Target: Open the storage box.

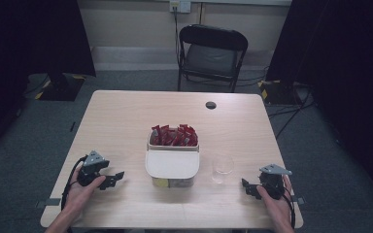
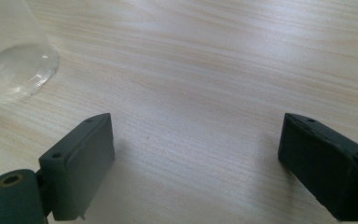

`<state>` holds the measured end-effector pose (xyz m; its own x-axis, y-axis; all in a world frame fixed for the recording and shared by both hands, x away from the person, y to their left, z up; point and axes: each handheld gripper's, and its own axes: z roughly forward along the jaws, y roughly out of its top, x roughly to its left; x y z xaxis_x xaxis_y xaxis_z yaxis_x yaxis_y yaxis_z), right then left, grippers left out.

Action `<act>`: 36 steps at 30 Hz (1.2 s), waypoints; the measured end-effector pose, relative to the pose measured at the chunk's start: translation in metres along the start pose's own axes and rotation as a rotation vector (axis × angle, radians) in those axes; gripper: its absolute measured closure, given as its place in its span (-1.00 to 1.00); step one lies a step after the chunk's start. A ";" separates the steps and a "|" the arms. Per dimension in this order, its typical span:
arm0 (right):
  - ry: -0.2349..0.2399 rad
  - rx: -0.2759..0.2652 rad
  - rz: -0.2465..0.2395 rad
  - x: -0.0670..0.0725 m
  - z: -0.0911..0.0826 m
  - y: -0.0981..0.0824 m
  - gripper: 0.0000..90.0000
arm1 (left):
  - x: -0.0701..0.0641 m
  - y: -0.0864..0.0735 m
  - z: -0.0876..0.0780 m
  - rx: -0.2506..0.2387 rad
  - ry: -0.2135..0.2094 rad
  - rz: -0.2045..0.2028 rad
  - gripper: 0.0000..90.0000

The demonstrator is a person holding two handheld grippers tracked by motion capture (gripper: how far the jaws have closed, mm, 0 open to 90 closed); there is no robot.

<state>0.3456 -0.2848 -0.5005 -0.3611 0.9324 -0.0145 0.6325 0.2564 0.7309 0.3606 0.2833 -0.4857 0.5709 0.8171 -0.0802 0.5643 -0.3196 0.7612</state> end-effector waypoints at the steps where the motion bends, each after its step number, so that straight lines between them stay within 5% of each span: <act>1: 0.000 0.000 0.000 0.000 0.000 0.000 -0.78 | 0.000 0.000 0.000 0.000 0.000 0.000 -0.57; 17: -0.008 0.007 0.011 0.000 0.001 0.000 -0.84 | -0.012 0.005 -0.003 -0.022 -0.052 0.022 -0.56; 21: -0.008 0.007 0.010 0.000 0.001 0.000 -0.84 | -0.014 0.008 -0.006 -0.046 -0.095 0.006 -0.56; 30: -0.008 0.007 0.010 0.000 0.001 0.000 -0.84 | -0.030 0.016 -0.005 -0.052 -0.128 0.061 -0.56; 36: -0.008 0.007 0.010 0.000 0.001 0.000 -0.84 | -0.035 0.020 -0.003 -0.062 -0.146 0.056 -0.57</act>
<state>0.3463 -0.2848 -0.5007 -0.3492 0.9370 -0.0123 0.6407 0.2483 0.7265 0.3495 0.2499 -0.4657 0.6837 0.7188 -0.1259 0.4937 -0.3285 0.8052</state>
